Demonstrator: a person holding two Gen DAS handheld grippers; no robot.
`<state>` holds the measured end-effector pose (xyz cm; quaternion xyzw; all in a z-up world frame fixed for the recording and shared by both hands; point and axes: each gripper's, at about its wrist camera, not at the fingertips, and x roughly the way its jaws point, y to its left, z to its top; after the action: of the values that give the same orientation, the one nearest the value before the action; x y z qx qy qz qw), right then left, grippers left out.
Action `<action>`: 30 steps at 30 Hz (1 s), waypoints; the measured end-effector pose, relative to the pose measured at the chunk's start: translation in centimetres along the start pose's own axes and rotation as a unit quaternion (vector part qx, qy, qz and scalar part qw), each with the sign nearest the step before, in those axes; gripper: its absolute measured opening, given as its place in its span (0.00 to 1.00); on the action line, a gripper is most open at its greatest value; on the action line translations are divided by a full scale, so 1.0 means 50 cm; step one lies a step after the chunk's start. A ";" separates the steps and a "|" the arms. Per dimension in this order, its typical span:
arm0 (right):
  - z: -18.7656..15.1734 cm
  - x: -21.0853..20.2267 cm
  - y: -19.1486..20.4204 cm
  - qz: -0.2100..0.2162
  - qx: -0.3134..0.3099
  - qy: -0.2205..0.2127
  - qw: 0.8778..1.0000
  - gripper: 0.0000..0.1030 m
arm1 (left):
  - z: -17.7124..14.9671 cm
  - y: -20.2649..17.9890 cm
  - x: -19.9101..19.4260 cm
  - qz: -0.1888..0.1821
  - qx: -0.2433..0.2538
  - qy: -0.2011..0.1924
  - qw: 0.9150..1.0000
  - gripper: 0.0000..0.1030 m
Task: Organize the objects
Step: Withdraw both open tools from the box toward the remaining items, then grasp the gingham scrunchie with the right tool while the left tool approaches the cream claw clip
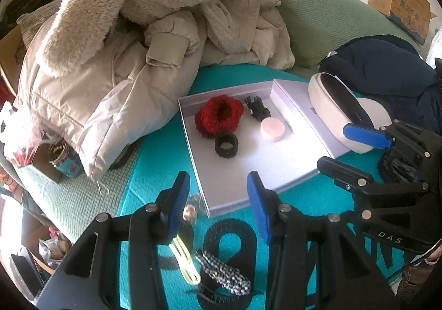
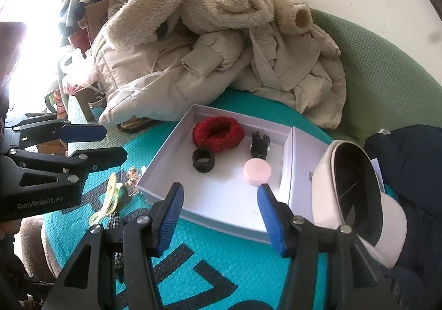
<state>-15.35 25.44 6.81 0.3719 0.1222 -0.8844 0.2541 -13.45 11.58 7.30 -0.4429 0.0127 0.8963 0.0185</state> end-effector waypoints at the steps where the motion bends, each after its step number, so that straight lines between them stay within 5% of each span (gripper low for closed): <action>1: -0.005 -0.004 0.005 0.001 -0.001 0.000 1.000 0.54 | -0.007 0.000 -0.006 -0.001 0.000 0.000 1.000 0.40; 30: -0.151 -0.039 0.166 0.071 -0.053 0.041 0.995 0.54 | -0.288 0.023 -0.082 0.032 -0.058 0.050 0.997 0.40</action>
<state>-5.22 22.23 2.75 0.4019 0.1531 -0.8403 0.3301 0.39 9.78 1.83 -0.4868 -0.0245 0.8724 -0.0367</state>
